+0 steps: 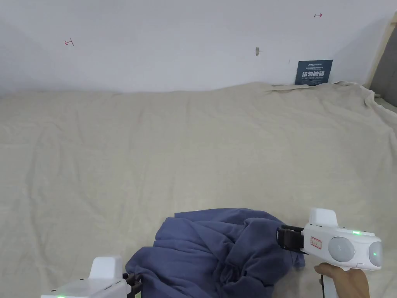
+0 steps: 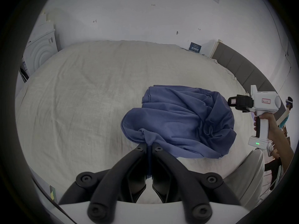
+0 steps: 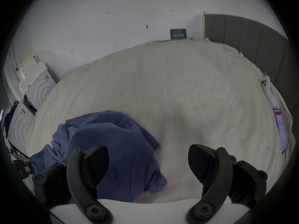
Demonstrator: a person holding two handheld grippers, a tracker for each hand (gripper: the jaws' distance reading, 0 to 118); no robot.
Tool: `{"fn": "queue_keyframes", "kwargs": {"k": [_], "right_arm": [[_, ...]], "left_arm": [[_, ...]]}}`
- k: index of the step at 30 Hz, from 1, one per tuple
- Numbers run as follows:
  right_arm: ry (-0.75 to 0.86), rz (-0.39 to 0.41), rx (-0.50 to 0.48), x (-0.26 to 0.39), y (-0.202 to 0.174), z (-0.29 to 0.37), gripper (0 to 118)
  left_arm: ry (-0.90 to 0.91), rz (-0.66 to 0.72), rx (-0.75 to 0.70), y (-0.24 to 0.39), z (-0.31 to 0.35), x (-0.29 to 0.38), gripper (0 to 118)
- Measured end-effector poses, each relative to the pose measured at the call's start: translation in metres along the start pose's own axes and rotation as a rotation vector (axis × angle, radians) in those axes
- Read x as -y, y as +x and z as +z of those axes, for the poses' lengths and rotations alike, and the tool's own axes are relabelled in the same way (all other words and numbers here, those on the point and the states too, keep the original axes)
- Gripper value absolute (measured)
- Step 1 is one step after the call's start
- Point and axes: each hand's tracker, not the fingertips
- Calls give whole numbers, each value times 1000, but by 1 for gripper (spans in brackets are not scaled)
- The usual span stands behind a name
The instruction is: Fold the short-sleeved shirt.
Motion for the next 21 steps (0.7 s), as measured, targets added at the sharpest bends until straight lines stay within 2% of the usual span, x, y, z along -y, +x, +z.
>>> {"fn": "queue_keyframes", "kwargs": {"k": [2, 3, 4, 5, 6, 7, 10, 14, 18, 21], "right_arm": [[-28, -10, -10, 1, -2, -9, 95], [-47, -17, -20, 3, -3, -10, 84], [-65, -29, -39, 3, -4, -11, 70], [-65, -39, -60, 4, -5, -10, 48], [-56, -43, -69, 6, -7, -8, 14], [-49, -36, -71, 7, -10, -3, 5], [-18, 40, -59, 6, -19, 10, 4], [36, 36, -68, -3, -22, 42, 4], [111, 61, -109, -20, -35, 90, 4], [174, 63, -137, -41, -32, 113, 4]], "left_arm": [[-3, 4, 1, -1, -3, 0, 2], [-3, 6, 2, -2, -3, 0, 2], [-3, 8, 2, -3, -3, 0, 2], [-3, 10, 3, -3, -3, -1, 2], [-3, 11, 4, -3, -3, -1, 2], [-1, 13, 5, -4, -2, -1, 2], [16, 11, 6, -5, 1, -1, 2], [43, 12, 18, -5, 9, -7, 2], [83, 47, 43, -10, 18, -24, 2], [137, 70, 62, -15, 28, -47, 2]]}}
